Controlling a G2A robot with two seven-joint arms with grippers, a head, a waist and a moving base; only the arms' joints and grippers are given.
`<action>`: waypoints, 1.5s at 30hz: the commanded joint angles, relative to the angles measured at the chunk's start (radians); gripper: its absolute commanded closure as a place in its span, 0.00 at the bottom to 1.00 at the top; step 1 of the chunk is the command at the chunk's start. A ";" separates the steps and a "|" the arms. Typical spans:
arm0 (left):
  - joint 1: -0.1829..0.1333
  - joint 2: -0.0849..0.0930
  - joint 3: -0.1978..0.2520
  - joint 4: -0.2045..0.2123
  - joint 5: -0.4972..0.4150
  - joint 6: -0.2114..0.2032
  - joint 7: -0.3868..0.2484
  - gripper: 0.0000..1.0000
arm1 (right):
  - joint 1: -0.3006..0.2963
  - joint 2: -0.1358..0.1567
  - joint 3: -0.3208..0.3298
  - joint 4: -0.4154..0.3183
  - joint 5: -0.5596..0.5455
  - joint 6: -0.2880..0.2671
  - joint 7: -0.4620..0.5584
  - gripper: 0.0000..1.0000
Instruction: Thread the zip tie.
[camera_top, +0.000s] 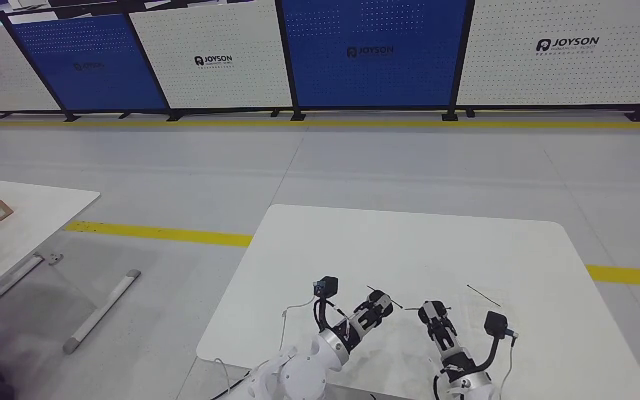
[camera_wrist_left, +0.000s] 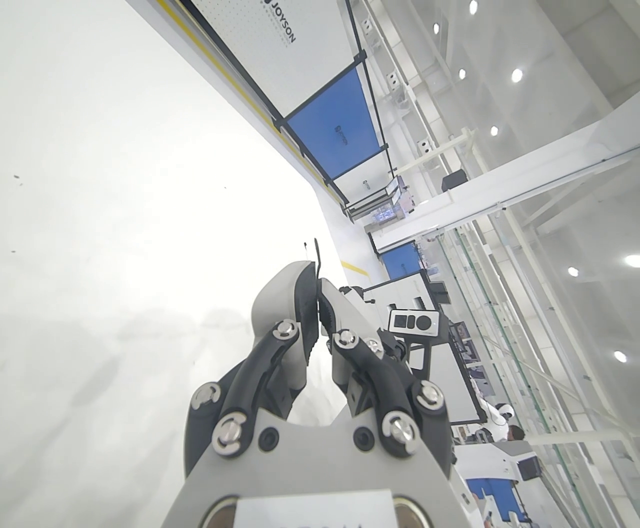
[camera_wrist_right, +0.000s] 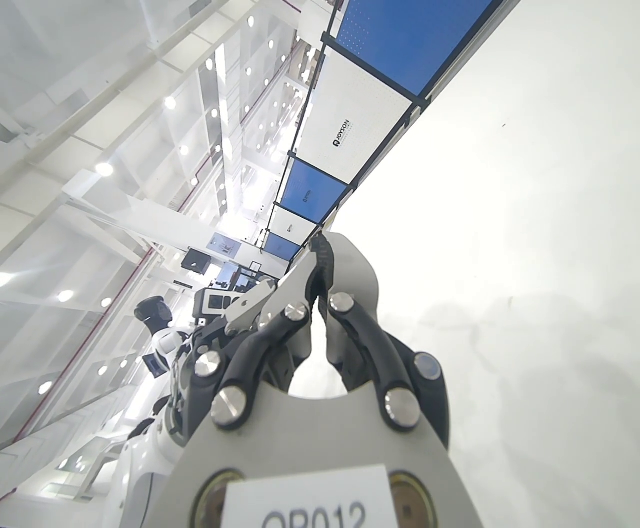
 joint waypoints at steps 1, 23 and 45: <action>-0.003 -0.002 0.003 0.004 0.011 0.019 0.018 1.00 | 0.000 -0.001 0.001 -0.001 0.000 0.006 -0.001 1.00; -0.005 -0.006 0.012 0.002 0.015 0.018 0.030 1.00 | 0.012 -0.012 -0.003 0.001 -0.008 0.033 0.012 1.00; -0.005 -0.006 0.012 0.002 0.015 0.018 0.030 1.00 | 0.031 -0.028 -0.014 0.017 -0.022 0.054 0.031 1.00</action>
